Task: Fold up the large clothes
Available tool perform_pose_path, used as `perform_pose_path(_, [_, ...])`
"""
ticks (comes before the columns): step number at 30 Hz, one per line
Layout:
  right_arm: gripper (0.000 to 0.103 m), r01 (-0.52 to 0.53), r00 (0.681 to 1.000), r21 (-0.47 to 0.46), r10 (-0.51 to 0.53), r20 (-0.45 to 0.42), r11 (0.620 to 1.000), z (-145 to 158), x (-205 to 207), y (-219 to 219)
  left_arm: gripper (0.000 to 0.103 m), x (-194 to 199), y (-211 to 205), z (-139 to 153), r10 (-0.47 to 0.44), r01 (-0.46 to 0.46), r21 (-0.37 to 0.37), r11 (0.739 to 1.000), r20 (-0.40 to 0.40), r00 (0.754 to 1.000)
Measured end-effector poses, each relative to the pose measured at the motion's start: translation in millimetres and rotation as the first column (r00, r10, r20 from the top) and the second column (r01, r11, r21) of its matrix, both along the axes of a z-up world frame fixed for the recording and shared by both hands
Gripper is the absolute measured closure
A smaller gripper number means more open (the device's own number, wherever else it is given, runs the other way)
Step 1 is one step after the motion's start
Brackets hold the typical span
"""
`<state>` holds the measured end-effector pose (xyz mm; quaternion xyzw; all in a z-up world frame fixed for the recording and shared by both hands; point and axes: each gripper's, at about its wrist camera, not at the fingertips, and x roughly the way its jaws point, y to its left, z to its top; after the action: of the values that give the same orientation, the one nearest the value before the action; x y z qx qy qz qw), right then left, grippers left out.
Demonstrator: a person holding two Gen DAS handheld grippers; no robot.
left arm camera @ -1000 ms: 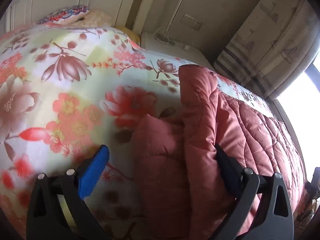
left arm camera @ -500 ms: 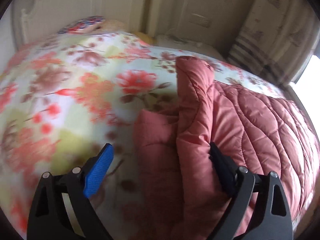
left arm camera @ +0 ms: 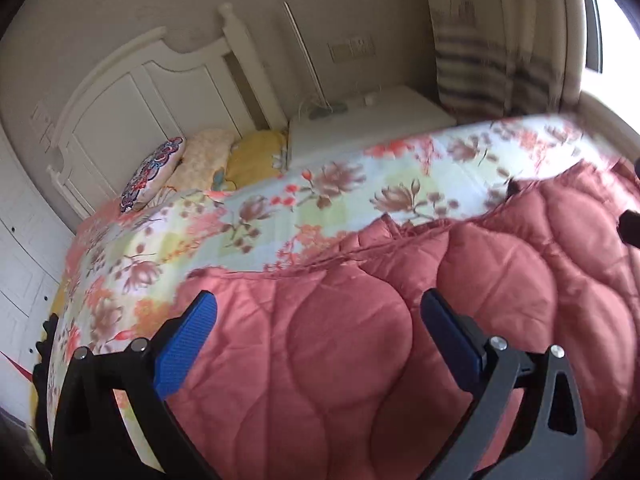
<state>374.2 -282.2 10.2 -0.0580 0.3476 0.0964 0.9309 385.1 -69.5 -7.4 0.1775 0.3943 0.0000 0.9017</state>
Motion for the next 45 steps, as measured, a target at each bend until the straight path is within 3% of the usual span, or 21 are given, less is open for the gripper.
perform_pose_path(3, [0.022, -0.032, 0.993, -0.081, 0.022, -0.118, 0.996, -38.0, 37.1, 16.8, 0.002, 16.2, 1.7, -26.4, -0.019, 0.017, -0.051, 0.999, -0.031, 0.999])
perform_pose_path(4, [0.021, -0.032, 0.989, -0.145, 0.011, -0.144, 0.989, -53.9, 49.3, 20.0, 0.002, 21.7, 7.6, -33.9, -0.021, 0.016, -0.110, 0.994, -0.048, 0.999])
perform_pose_path(5, [0.015, -0.041, 0.987, -0.152, 0.016, -0.162, 0.987, -64.6, 48.5, 19.5, 0.002, 24.2, 14.3, -37.1, -0.016, 0.007, -0.147, 0.989, -0.057, 0.998])
perform_pose_path(8, [0.014, -0.022, 0.982, 0.040, 0.029, -0.189, 0.999, -82.7, 57.3, -7.0, 0.002, 32.7, 22.1, -47.4, -0.021, 0.001, -0.234, 0.972, -0.082, 0.996])
perform_pose_path(25, [0.013, -0.029, 0.984, 0.092, 0.044, -0.172, 0.995, -89.2, 53.8, -11.1, 0.002, 33.1, 23.1, -50.9, -0.013, -0.009, -0.261, 0.965, -0.082, 0.997])
perform_pose_path(30, [0.012, -0.024, 0.978, 0.057, 0.035, -0.204, 0.998, -82.1, 55.0, -10.2, 0.002, 37.9, 17.9, -34.9, 0.010, -0.045, -0.199, 0.979, -0.173, 0.985])
perform_pose_path(32, [0.012, 0.013, 0.980, 0.030, -0.006, -0.198, 0.999, -60.6, 41.7, -12.9, 0.002, 24.4, 17.8, -8.5, 0.003, -0.036, -0.249, 0.968, -0.129, 0.992])
perform_pose_path(34, [0.012, -0.018, 0.993, 0.092, 0.028, -0.116, 0.996, -33.7, 16.6, -18.8, 0.002, -0.2, 13.5, 20.8, -0.043, 0.030, -0.329, 0.944, -0.035, 0.998])
perform_pose_path(36, [0.012, -0.044, 0.997, 0.117, 0.051, -0.055, 0.992, -16.1, -6.0, -23.4, 0.002, -16.4, 0.0, 29.0, -0.089, 0.088, -0.325, 0.942, 0.013, 0.996])
perform_pose_path(39, [0.012, -0.068, 0.996, 0.066, 0.071, -0.051, 0.995, -18.3, -23.1, -22.7, 0.002, -26.4, -28.4, 7.5, -0.156, 0.156, -0.200, 0.967, 0.015, 0.988])
perform_pose_path(41, [0.012, -0.062, 0.993, 0.009, 0.063, -0.099, 0.998, -41.6, -18.8, -21.2, 0.002, -22.2, -41.0, -24.1, -0.160, 0.154, -0.121, 0.981, -0.040, 0.986])
perform_pose_path(43, [0.011, -0.058, 0.987, 0.003, 0.058, -0.152, 0.998, -70.5, -9.4, -22.5, 0.002, -22.2, -33.8, -41.6, -0.145, 0.140, -0.180, 0.974, -0.015, 0.989])
perform_pose_path(45, [0.005, -0.076, 0.992, 0.032, 0.079, -0.100, 0.997, -82.8, -7.9, -25.3, 0.002, -17.5, -28.5, -42.0, -0.131, 0.123, -0.210, 0.970, -0.026, 0.991])
